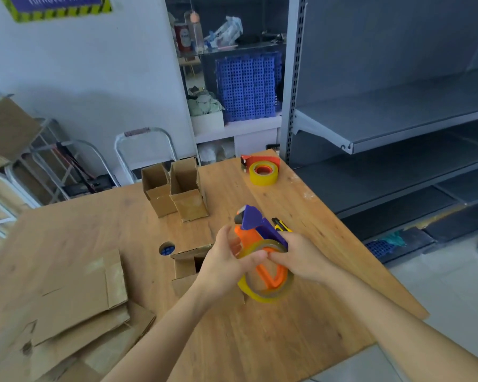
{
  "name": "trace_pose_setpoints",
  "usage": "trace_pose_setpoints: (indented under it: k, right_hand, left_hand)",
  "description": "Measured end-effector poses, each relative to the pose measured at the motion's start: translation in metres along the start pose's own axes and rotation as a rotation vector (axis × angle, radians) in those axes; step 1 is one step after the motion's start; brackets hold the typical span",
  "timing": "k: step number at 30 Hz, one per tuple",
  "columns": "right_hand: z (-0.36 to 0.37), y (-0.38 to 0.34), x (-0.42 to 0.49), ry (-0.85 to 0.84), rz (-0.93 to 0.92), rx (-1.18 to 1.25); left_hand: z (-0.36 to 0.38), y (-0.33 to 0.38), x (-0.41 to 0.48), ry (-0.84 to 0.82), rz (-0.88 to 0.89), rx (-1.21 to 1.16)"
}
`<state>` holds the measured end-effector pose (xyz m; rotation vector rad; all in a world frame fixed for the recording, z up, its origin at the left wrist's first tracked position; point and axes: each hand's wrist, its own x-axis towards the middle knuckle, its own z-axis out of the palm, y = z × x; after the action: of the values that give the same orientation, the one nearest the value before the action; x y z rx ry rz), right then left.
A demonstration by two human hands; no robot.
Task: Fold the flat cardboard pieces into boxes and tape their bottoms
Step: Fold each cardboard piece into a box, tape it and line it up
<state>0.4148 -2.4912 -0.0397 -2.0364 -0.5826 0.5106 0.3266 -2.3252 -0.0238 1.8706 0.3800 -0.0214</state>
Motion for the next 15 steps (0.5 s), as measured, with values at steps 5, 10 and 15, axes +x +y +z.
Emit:
trace_pose_setpoints:
  k: [5,10,15]
  right_hand:
    - [0.006,-0.028,0.001,-0.074,-0.021,0.137]
    - [-0.001,-0.032,-0.002,-0.387,0.112,0.697]
    - [0.0,-0.028,-0.001,-0.602,0.051,0.872]
  left_hand:
    - [-0.018,0.011,0.0,0.092,0.033,-0.113]
    - [-0.033,0.01,-0.008,0.05,0.068,-0.198]
    - [-0.047,0.005,-0.016,-0.058,0.104,-0.285]
